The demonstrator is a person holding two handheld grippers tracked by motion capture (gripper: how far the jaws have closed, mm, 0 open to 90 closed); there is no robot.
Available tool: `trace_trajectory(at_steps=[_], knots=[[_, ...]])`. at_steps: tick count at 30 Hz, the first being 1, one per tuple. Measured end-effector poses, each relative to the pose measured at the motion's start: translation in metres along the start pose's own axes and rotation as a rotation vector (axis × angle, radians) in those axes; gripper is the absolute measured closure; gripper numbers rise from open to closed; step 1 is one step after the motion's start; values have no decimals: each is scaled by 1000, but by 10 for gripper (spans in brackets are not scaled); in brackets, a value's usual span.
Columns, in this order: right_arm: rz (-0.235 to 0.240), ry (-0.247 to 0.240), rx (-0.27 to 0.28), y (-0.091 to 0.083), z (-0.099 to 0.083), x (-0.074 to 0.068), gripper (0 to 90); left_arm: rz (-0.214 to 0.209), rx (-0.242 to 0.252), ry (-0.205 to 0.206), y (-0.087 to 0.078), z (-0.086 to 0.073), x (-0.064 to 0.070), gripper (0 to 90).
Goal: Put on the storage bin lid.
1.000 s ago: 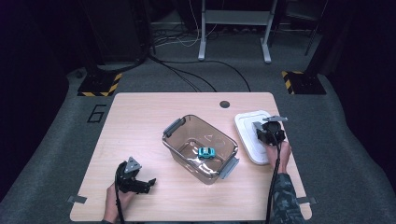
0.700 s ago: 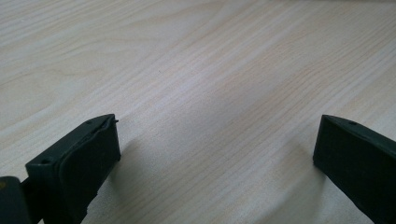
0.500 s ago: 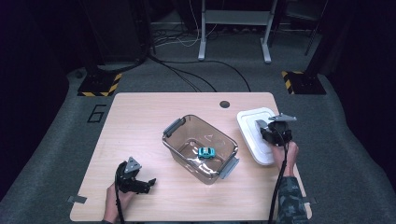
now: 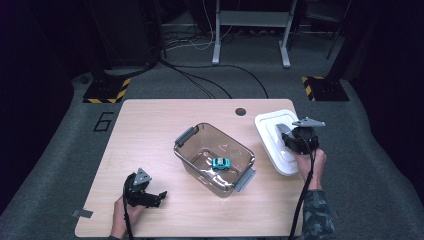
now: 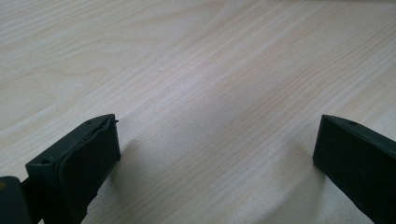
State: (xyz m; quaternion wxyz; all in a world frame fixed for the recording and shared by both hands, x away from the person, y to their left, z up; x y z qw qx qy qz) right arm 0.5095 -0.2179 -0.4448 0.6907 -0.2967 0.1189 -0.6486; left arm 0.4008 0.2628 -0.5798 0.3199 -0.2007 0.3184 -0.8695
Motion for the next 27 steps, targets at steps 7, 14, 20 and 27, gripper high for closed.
trace_trajectory(at_steps=[7, 14, 20, 27], knots=[[3, -10, 22, -15, 11, 2, 665, -1, -2, 0, 0, 0, 0, 1], [-5, -29, 36, -27, 20, 1, 666, -2, 4, -1, 0, 0, 0, 1], [-7, -40, 40, -34, 28, 0, 665, -4, 6, -4, 1, 0, 0, 1], [-3, -54, 48, -39, 36, -3, 666, -2, 2, -4, 0, 0, 0, 1]])
Point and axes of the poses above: each handheld gripper's, and its own axes: y roughly forward along the jaws, z roughly out of its top, x roughly to its right, the point moved 7 cm from there along y, roughly forward along the jaws, and after that the axes turned 13 degrees about -z, right-handed, at the moved point
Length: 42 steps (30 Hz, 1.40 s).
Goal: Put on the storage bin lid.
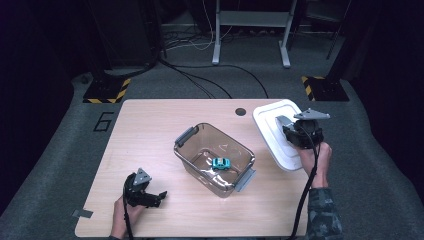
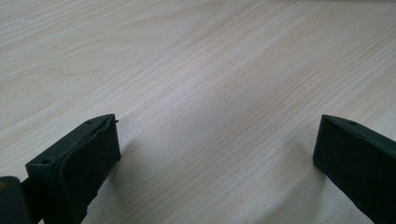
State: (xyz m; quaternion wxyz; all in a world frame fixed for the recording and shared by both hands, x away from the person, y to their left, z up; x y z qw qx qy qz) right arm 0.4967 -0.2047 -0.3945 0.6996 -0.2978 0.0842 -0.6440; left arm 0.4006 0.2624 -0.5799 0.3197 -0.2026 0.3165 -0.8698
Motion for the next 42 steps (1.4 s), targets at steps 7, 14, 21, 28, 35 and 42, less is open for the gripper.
trace_trajectory(at_steps=[7, 14, 21, 28, 35, 42], knots=[[20, -16, 10, -5, 12, -7, 665, 2, -6, 8, 0, 0, -1, 1], [51, -34, 15, -7, 21, -19, 665, 2, -5, 8, 0, 0, -1, 2], [90, -50, 16, -8, 29, -36, 665, 2, -5, 6, 0, 0, -1, 2], [127, -67, 24, -9, 38, -52, 665, 2, -3, 5, 0, 0, 0, 2], [160, -88, 33, -13, 46, -69, 665, 0, -4, 2, 0, 0, 0, 2], [195, -106, 35, -17, 51, -86, 665, -1, 0, 3, 0, 0, 0, 2]])
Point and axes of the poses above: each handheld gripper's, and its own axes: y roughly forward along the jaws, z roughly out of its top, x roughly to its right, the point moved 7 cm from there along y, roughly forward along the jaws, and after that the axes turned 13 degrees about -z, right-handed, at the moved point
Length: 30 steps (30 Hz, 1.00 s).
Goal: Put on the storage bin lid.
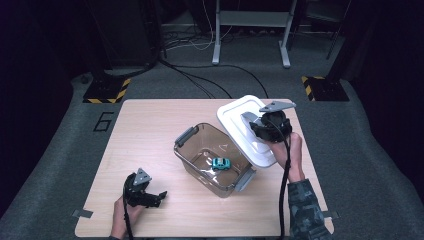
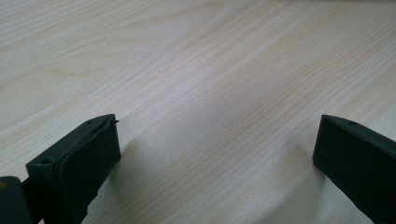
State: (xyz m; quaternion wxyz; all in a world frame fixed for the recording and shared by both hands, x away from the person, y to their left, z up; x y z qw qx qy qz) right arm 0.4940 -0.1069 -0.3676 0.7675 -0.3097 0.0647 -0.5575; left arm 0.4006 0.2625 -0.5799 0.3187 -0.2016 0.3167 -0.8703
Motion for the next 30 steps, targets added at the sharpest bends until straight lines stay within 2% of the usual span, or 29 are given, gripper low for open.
trace_trajectory(at_steps=[11, 19, 21, 26, 30], knots=[[58, -26, 9, 1, 5, -25, 664, -1, 0, -2, 0, 0, 0, 3], [95, -35, -4, 1, 6, -47, 664, -1, 0, -1, 0, 0, 0, 3], [105, -58, -1, 2, 6, -52, 664, -1, -4, 2, 0, 0, 0, 3], [126, -74, 6, 4, 6, -64, 664, -1, 1, -1, 0, 0, 0, 3], [142, -72, -3, 7, 5, -74, 663, -1, 1, 0, 0, 0, 0, 3]])
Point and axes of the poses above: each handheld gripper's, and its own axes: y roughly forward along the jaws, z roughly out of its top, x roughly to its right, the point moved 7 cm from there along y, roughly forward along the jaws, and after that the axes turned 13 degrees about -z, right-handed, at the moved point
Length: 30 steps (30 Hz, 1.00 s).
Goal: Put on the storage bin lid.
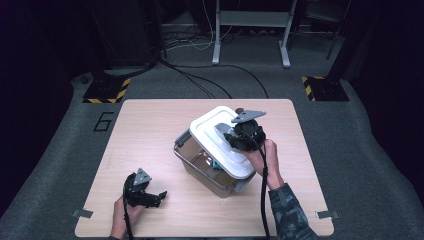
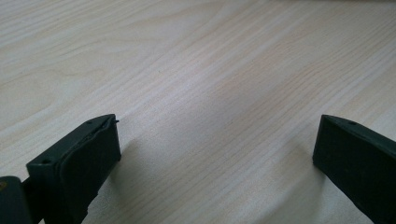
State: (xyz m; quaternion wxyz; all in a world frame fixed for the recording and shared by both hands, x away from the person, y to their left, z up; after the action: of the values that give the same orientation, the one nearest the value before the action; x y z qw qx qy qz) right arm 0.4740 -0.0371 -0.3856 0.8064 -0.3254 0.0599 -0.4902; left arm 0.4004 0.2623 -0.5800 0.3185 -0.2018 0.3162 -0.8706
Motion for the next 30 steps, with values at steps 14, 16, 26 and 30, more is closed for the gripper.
trace_trajectory(at_steps=[14, 16, 26, 30], knots=[[64, -38, -21, 12, 1, -31, 664, -4, 3, -9, 0, 0, 1, 3], [70, -51, -22, 13, 1, -35, 663, -4, 0, -6, 0, 0, 1, 4], [88, -81, -58, 20, -5, -50, 663, -3, -3, -2, 0, 0, 0, 4], [92, -98, -61, 23, -7, -53, 663, -3, 1, -5, 0, 0, 1, 4]])
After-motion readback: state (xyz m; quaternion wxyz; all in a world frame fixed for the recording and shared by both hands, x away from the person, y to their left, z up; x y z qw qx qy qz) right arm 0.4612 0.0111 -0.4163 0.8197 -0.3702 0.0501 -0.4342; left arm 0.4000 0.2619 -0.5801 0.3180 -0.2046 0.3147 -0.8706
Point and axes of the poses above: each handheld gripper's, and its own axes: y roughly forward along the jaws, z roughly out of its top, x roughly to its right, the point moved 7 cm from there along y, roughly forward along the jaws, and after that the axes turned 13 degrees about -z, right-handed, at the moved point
